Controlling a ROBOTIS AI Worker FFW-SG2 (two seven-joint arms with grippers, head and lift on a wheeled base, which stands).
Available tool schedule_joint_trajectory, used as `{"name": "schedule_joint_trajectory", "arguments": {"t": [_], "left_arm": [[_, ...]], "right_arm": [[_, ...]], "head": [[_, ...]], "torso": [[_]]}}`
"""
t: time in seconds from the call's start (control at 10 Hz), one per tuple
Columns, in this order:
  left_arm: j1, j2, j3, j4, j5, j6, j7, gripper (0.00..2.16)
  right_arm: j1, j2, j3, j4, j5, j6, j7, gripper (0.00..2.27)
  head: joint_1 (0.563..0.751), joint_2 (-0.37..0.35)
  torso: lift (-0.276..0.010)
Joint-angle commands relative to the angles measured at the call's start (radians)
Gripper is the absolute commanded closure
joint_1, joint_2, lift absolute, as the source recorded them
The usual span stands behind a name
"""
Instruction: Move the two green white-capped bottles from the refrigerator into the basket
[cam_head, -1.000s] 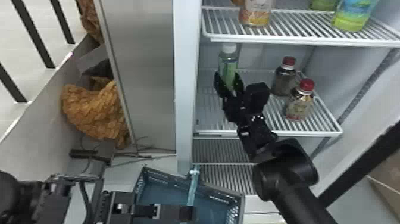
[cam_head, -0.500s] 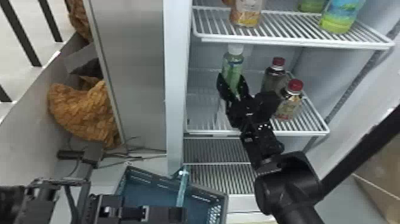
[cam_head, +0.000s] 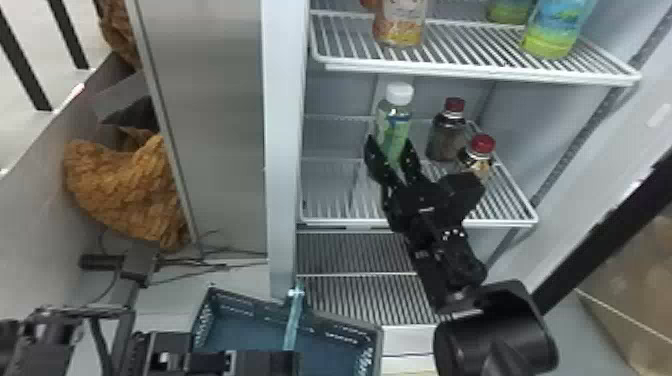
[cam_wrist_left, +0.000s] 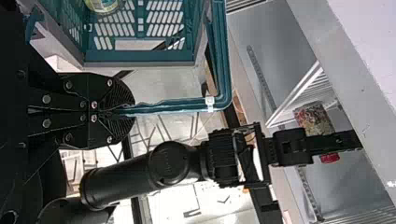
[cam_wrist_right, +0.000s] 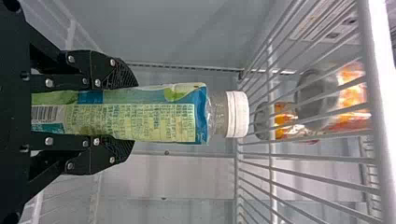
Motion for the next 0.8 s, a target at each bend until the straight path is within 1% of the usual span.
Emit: {"name": "schedule_joint_trajectory", "arguments": {"t": [0.0, 0.4, 0.7], "left_arm": [[0.004, -0.001, 0.002, 0.0, 0.0, 0.001, 0.0, 1.16], [0.006, -0.003, 0.006, 0.0, 0.0, 0.001, 0.0, 1.16], [0.006, -0.004, 0.01, 0.0, 0.0, 0.001, -0.001, 1.16]], "right_arm": [[0.059, -0.008, -0.002, -0.082, -0.021, 0.019, 0.009, 0.88], [0.196, -0.034, 0.004, -0.278, -0.061, 0.083, 0.035, 0.88], [0.341, -0.06, 0.01, -0.462, -0.119, 0.137, 0.062, 0.88]], "head": [[0.695, -0.149], [0.695, -0.146], [0.695, -0.135]], "torso": [[-0.263], [-0.263], [-0.263]]}}
